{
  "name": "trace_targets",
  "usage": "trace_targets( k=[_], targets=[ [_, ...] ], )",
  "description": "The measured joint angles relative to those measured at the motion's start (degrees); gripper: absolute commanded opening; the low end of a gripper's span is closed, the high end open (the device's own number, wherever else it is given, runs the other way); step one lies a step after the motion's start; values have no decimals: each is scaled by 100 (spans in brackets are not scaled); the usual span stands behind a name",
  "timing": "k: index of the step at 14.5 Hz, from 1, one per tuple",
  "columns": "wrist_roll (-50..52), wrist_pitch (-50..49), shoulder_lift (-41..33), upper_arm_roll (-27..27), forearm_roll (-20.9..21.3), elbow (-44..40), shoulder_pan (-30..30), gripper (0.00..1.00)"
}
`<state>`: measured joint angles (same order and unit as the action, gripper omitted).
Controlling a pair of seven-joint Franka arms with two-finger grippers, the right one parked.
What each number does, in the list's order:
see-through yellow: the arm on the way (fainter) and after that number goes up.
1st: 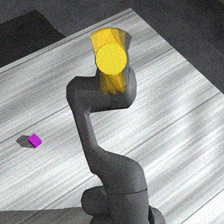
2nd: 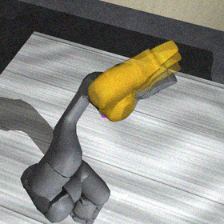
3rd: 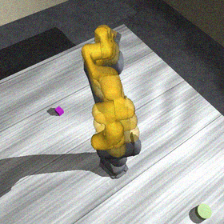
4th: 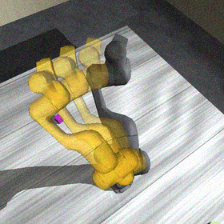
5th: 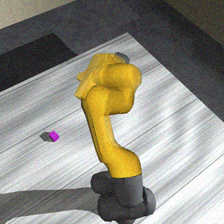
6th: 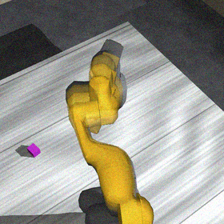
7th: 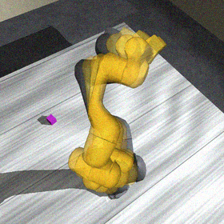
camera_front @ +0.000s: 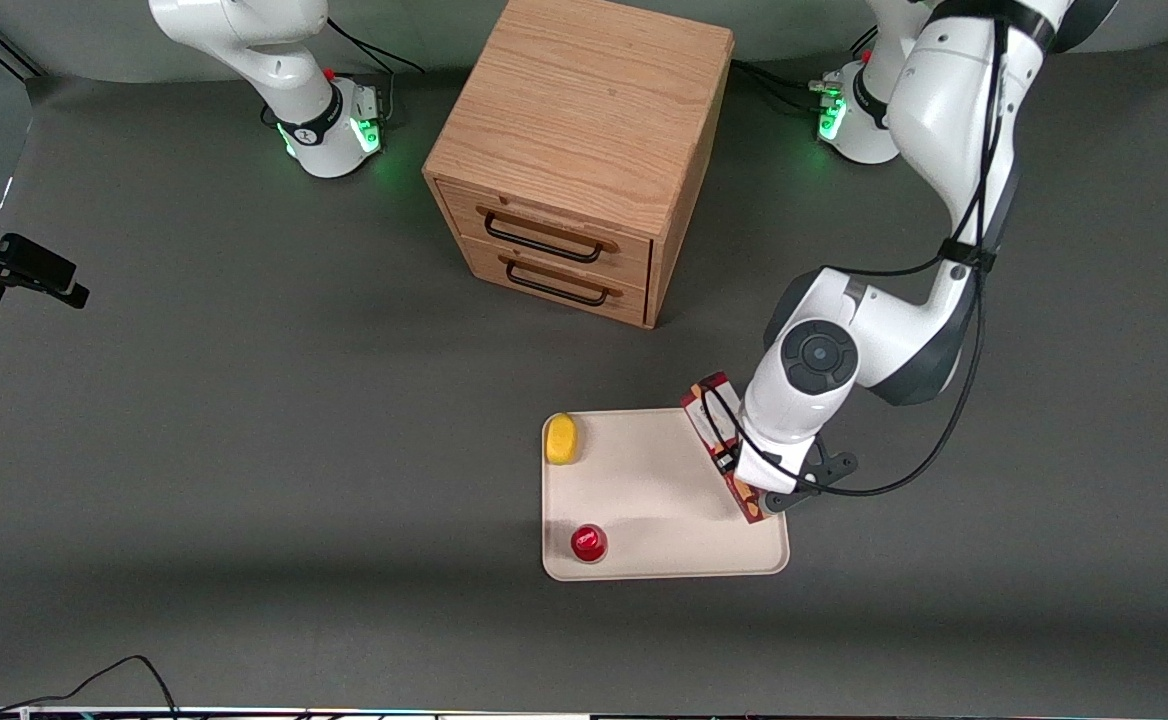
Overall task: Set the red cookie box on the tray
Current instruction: 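Lift the box and carry it with the left gripper over the tray, then lower the box onto the tray and open the left gripper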
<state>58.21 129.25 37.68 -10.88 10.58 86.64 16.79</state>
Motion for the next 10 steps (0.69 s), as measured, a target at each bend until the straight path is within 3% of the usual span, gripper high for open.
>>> trace_targets(
  k=[4, 5, 6, 7, 8, 9, 10],
  targets=[
    [12, 497, 367, 0, 381, -15, 5, 0],
    [12, 563, 420, 1, 408, -17, 5, 8],
    [12, 608, 458, 4, 420, -17, 3, 30],
    [12, 631, 477, 8, 426, -18, 0, 68],
    [12, 634, 478, 11, 429, -18, -6, 93],
    [12, 634, 478, 11, 431, -24, -13, 100],
    [12, 634, 476, 12, 431, -40, -18, 100]
  ],
)
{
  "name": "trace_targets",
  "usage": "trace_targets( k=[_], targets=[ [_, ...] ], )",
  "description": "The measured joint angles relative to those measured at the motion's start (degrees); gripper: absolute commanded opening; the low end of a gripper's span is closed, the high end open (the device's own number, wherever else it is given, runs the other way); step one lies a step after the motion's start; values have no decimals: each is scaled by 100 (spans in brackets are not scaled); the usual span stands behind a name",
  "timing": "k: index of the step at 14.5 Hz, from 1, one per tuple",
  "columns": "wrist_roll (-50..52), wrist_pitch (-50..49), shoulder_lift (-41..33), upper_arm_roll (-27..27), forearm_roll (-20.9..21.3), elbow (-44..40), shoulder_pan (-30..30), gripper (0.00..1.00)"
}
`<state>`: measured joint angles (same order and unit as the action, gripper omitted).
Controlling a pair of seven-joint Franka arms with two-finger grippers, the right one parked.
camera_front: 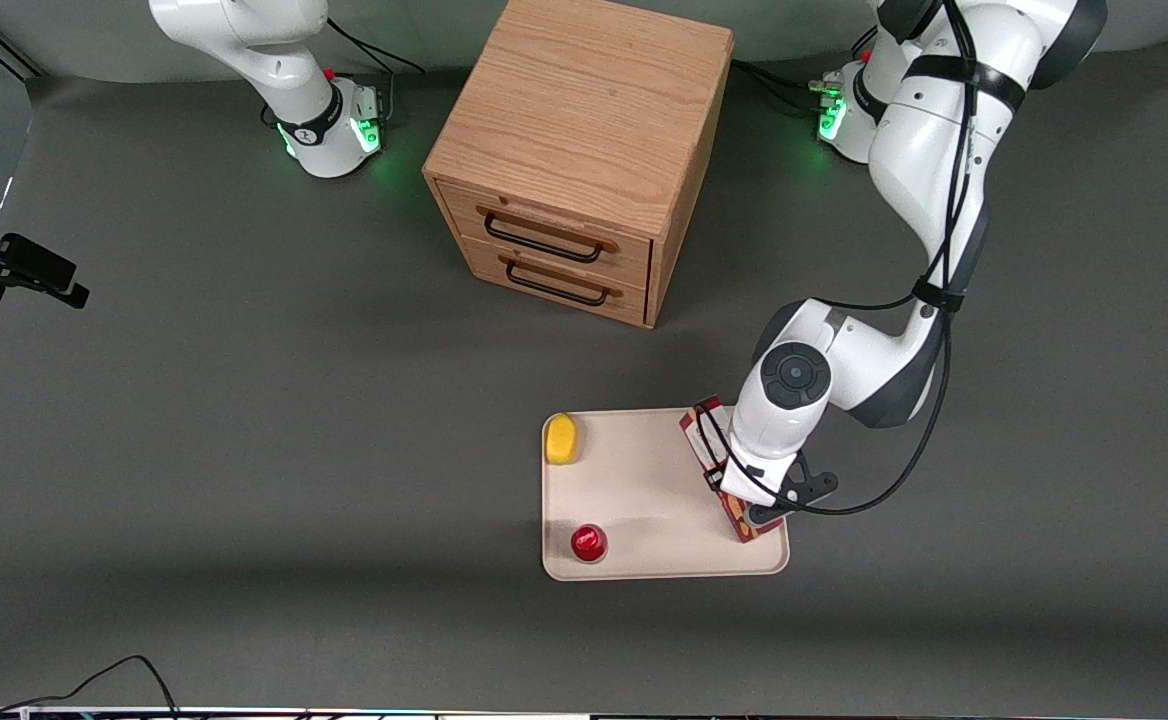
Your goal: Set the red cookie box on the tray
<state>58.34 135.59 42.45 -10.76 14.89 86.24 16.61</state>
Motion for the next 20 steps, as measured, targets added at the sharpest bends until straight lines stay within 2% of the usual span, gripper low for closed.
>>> trace_targets(
  k=[3, 6, 7, 9, 12, 15, 20],
  targets=[
    [0, -280, -25, 0, -2, -191, -13, 100],
    [-156, -1696, -141, -75, -38, -780, -35, 100],
    [-494, -2215, -267, -106, -177, -955, -50, 100],
    [-1592, -3208, -738, -69, -728, -1162, -161, 100],
    [-2954, -4424, -1769, 277, -1015, -1105, -398, 100],
    [-4096, -4661, -2886, 804, -1079, -374, -440, 100],
    [-6111, -4473, -4542, 1991, -1155, 1250, -471, 100]
  ],
)
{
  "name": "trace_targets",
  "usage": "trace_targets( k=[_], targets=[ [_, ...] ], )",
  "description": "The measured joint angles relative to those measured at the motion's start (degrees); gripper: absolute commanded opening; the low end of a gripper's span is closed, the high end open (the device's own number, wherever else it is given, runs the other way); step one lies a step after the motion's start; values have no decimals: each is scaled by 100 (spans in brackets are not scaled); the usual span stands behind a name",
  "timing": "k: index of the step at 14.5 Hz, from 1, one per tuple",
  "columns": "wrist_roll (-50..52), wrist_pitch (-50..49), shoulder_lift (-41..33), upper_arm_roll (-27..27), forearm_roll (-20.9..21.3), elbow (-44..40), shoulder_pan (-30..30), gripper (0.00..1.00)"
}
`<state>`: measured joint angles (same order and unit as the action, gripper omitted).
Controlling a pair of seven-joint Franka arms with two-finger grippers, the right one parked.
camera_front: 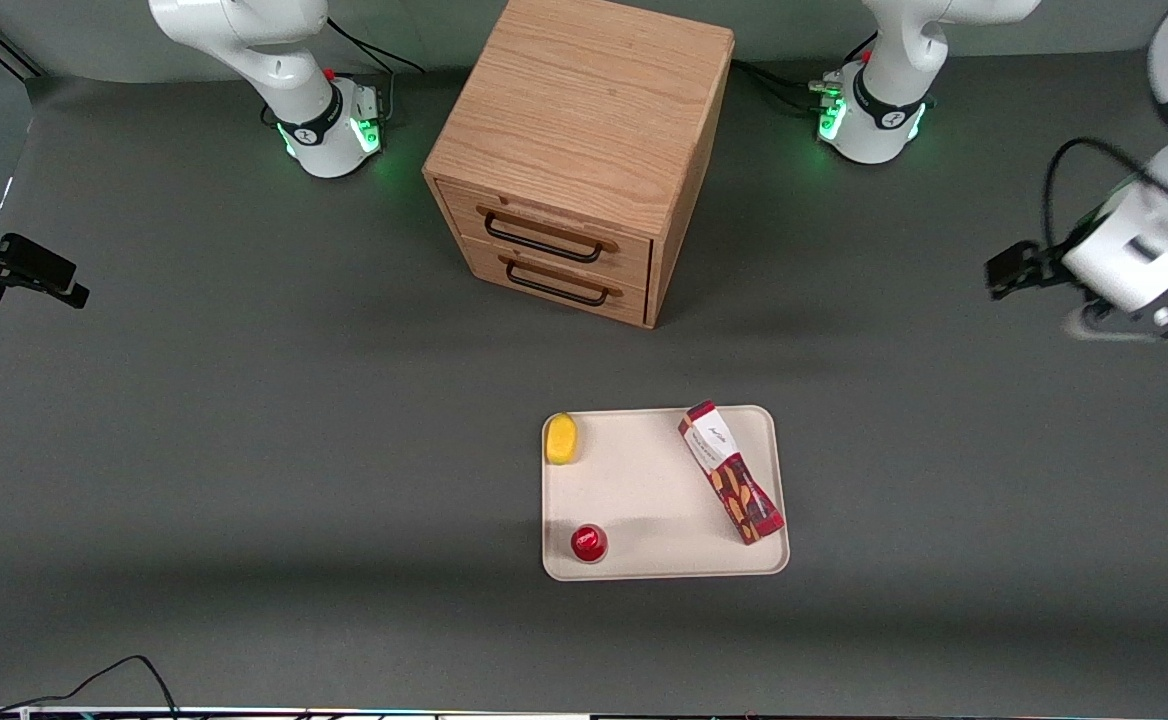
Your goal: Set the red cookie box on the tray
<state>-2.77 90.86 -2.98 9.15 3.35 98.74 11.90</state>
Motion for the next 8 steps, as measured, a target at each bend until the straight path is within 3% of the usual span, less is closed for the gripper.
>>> trace_targets(
  k=[3, 8],
  targets=[
    [-376, 3, -394, 374, -12, 250, -6, 100],
    [-376, 5, -406, 399, -19, 252, 26, 100]
  ],
)
